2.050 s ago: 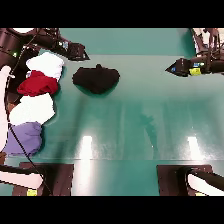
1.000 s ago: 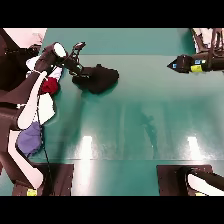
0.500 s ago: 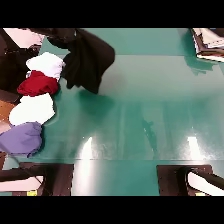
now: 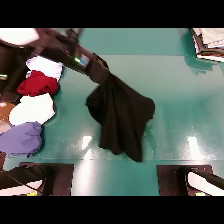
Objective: Fold the shirts.
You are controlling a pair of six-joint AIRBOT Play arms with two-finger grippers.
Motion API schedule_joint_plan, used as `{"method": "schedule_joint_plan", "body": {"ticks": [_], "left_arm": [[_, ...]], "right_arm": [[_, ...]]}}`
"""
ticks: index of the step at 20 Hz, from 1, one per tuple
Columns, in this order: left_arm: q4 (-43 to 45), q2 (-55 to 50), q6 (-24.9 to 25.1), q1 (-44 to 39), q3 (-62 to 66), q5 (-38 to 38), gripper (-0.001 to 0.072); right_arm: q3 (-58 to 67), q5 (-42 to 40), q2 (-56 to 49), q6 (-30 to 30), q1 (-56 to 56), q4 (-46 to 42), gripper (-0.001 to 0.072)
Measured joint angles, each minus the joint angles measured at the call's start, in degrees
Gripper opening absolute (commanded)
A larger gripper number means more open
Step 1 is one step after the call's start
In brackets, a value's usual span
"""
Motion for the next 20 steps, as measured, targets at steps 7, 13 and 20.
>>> {"method": "schedule_joint_plan", "body": {"ticks": [7, 13, 20], "left_arm": [[10.3, -3.0, -1.7, 2.6, -4.0, 1.0, 0.0675], [6.9, -3.3, -2.4, 12.2, -21.6, 0.7, 0.0675], [-11.5, -3.5, 7.8, 15.1, -43.0, 15.2, 0.0674]], "right_arm": [[0.3, 4.4, 0.0, 0.0, -0.1, 0.0, 0.0016], [0.3, 5.4, 0.0, 0.0, -0.1, 0.0, 0.0015], [0.3, 5.5, -0.2, 0.0, -0.1, 0.0, 0.0015]]}}
